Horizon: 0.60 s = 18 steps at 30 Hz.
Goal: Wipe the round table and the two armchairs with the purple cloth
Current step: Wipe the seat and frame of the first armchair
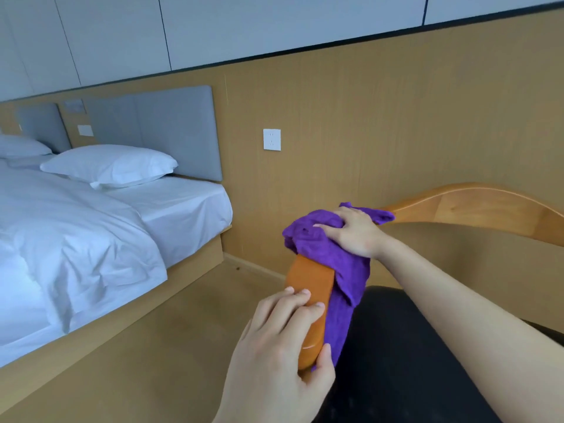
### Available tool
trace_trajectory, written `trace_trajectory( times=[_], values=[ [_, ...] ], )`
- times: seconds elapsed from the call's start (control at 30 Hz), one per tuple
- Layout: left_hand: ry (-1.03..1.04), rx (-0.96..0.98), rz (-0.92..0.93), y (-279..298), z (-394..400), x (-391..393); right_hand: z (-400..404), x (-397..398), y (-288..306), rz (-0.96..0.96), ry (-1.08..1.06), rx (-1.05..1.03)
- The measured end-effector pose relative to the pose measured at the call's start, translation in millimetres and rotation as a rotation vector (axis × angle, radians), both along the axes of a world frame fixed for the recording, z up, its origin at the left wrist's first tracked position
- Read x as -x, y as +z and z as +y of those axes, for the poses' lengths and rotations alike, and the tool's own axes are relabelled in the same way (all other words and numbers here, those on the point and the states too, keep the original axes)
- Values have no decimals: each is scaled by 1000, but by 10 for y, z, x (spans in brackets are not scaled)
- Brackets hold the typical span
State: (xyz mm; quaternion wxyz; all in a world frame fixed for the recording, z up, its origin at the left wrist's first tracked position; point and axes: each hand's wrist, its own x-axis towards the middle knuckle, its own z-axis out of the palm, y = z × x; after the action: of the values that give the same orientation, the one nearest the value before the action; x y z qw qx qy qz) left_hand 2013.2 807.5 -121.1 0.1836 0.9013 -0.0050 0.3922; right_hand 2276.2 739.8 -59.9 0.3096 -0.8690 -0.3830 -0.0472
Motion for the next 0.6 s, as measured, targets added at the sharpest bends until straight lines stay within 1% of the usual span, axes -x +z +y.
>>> trace_trajectory(
  times=[0.07, 0.13, 0.2, 0.33, 0.37, 0.43, 0.47, 0.5, 0.57, 0.6],
  values=[
    [12, -34, 58, 17, 41, -33, 46, -137, -4, 20, -92, 22],
    [17, -67, 117, 51, 75, -51, 74, -110, -39, 26, -101, 13],
    [0, -30, 156, 67, 56, -55, 55, 86, -115, 20, -9, -15],
    [-45, 1, 144, 91, -11, 51, -52, 660, -250, -4, 225, -32],
    [-28, -17, 128, 83, -15, 67, -85, 716, -262, -16, 261, -45],
    [-5, -29, 156, 143, -62, 17, -135, 687, -233, -32, 324, -55],
    [39, -28, 225, 178, -58, -91, -147, 625, -202, -27, 346, -46],
    [49, 24, 282, 170, 3, -182, -141, 537, -170, -13, 353, -35],
    [-58, 57, 490, 57, 231, -257, -110, 313, -105, -6, 291, -22],
    [-63, 39, 579, 81, 241, -289, -98, 185, -81, 4, 220, -31]
  ],
)
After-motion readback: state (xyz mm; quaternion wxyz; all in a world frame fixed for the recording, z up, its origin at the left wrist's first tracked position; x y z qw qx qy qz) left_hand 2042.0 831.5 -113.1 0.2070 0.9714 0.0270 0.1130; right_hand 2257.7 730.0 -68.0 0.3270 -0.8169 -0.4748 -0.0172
